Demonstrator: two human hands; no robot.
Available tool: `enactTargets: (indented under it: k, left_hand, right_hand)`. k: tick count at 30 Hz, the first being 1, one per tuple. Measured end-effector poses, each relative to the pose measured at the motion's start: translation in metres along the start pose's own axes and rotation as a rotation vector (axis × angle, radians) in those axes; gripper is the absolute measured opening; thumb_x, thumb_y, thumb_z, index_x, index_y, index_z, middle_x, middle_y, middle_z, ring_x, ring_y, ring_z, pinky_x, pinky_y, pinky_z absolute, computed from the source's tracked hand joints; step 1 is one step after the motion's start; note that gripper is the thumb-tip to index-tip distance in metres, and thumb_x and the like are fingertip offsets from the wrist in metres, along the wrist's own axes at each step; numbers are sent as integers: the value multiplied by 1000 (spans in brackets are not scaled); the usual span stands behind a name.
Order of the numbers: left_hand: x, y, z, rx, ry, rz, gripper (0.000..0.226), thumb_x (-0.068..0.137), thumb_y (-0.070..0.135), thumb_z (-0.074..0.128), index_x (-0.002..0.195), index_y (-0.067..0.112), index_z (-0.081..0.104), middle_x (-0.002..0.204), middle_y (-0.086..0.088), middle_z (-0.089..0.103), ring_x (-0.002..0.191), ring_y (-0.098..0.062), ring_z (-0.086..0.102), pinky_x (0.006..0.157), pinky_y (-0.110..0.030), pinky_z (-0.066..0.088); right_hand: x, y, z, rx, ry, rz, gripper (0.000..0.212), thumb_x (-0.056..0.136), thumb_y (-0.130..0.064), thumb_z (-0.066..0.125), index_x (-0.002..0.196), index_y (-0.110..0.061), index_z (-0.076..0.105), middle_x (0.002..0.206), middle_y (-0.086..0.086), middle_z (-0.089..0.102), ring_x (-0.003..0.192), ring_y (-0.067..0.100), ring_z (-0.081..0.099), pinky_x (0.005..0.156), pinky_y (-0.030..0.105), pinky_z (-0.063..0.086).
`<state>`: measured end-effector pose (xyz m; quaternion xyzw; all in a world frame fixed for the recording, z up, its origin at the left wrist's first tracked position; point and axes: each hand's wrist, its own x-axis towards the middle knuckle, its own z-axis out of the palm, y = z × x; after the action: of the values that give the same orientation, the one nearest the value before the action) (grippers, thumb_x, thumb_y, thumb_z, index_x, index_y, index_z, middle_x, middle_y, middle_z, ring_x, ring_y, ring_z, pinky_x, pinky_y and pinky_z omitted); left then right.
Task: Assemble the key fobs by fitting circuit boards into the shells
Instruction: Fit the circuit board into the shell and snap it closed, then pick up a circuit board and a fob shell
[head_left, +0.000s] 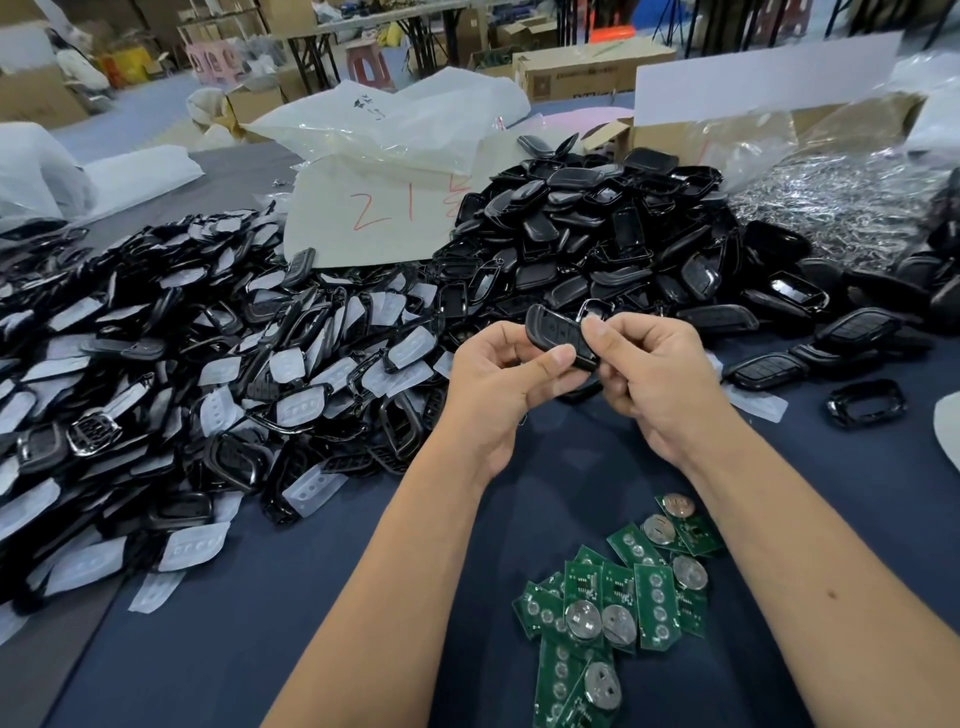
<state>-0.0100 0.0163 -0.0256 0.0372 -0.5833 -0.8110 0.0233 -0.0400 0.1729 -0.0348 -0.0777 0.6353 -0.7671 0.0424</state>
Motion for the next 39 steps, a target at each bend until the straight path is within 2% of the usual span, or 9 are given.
enactTargets:
  k: [8,12,18,20,23,27,30,32,39]
  left_hand:
    - [21,-1,46,210,2,102,12,89,1,77,94,4,67,82,-20,69,73,-22,74,74,-34,64]
    - [37,-1,82,358,-6,226,7,93,11,72,95,18,73,90,-10,76,86,-27,76,87,-49,62]
    - [47,-1,39,904,260,456,16,95,7,62,93,19,72,89,8,70,88,-9,64,84,-28,53]
    - [48,-4,19,1017,286,468,17,94,5,61,95,17,73,95,5,69,96,-18,63,88,-34,51]
    - [50,-4,-2,1210,227,504,16,93,9,65,99,21,75,103,7,66,109,-20,52,91,-21,33]
    - [50,-1,-21,1244,237,417,17,92,17,70,107,24,75,111,8,64,117,-21,50,97,-23,34]
    - [49,3,-26,1212,252,352,22,90,16,73,109,25,73,113,7,62,116,-21,56,103,-35,46]
    - [47,3,-24,1181,259,341,22,89,14,72,109,24,73,113,5,62,113,-20,59,101,-35,48]
    - [36,3,-14,1112,300,525,14,91,9,67,100,17,74,101,5,67,105,-19,59,95,-35,49]
  right_hand:
    - [4,-5,-4,81,279,-31,38,107,-32,59,80,-4,59,53,-2,30,42,9,23,39,20,20]
    - [5,-12,-6,367,528,-56,38,111,-33,49,77,-16,52,55,-2,45,45,9,40,39,22,34]
    - [8,-13,-19,570,739,-68,20,112,-28,47,115,-9,53,82,9,68,64,17,61,53,27,55]
    - [9,-10,-17,427,678,-91,17,110,-26,49,109,-11,57,76,6,68,58,16,59,47,28,51]
    - [10,-3,-13,82,572,-142,17,104,-21,51,93,-16,63,68,-1,66,54,14,55,45,28,43]
    - [7,4,-15,-444,512,-183,18,99,-22,58,83,-21,67,67,-5,68,60,10,57,64,32,45]
    - [4,3,-18,-839,484,-196,5,95,-28,69,94,-23,67,82,-10,64,72,10,58,69,30,41]
    - [2,4,-17,-1123,411,-140,27,93,-33,75,117,-24,65,103,-5,55,85,20,55,74,32,41]
    - [3,2,-13,-1095,477,-197,30,100,-21,67,130,-13,69,115,8,67,105,31,64,86,39,49]
